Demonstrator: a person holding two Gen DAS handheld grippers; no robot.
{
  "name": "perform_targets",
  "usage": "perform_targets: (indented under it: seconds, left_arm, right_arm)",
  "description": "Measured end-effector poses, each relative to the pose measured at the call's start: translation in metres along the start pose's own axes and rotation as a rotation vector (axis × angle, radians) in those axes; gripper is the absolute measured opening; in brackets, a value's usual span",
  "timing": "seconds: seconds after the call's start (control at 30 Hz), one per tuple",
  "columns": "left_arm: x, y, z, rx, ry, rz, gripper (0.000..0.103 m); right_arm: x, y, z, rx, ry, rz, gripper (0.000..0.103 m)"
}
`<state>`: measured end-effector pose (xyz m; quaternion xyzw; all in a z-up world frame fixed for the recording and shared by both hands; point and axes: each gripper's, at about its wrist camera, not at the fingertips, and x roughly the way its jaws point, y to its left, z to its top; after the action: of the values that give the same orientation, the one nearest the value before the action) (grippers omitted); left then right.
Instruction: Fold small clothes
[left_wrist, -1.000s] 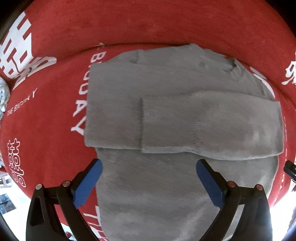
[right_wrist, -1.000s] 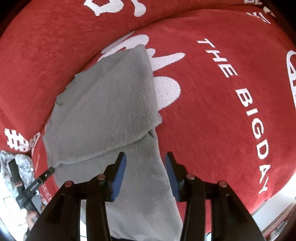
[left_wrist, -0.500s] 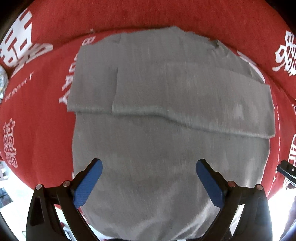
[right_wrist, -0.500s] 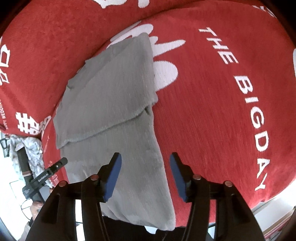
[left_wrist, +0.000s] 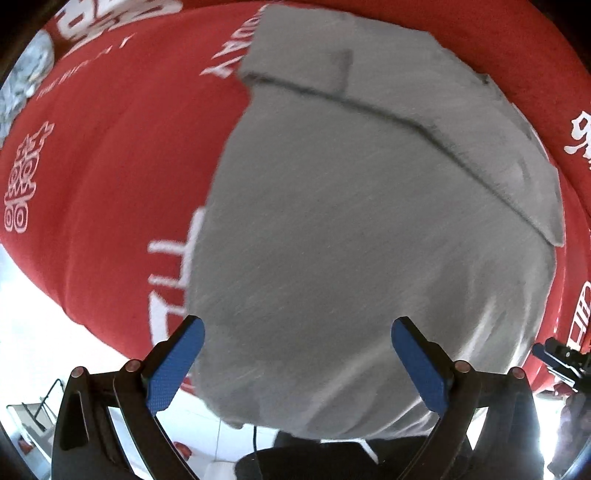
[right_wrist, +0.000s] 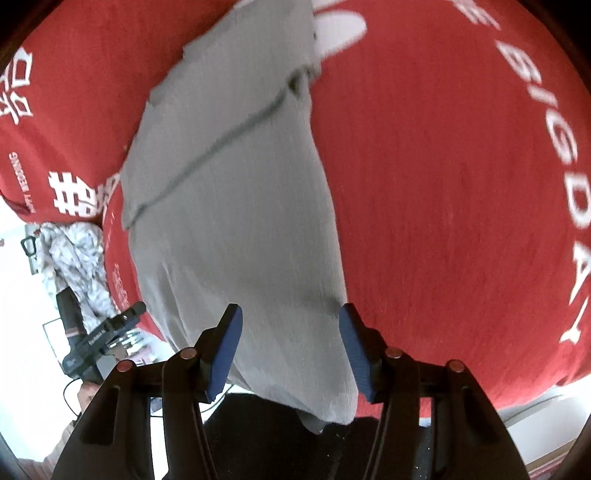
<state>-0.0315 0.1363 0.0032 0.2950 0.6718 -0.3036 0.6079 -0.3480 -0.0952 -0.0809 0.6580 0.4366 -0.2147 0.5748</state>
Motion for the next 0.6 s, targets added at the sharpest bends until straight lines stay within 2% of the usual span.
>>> perform_targets:
  seconds: [0.13, 0.3, 0.6]
  left_arm:
    - [0.012, 0.025, -0.019, -0.007, 0.020, -0.034, 0.102]
    - [0.031, 0.048, -0.051, -0.022, 0.055, -0.117, 0.102]
    - [0.075, 0.050, -0.106, -0.002, 0.153, -0.214, 0.102]
  right_arm:
    - [0.009, -0.009, -0.024, 0.012, -0.006, 0.006, 0.059]
    - [0.016, -0.023, -0.058, 0.033, -0.017, 0.023, 0.059]
    - [0.057, -0.027, -0.110, 0.015, 0.004, 0.055, 0.060]
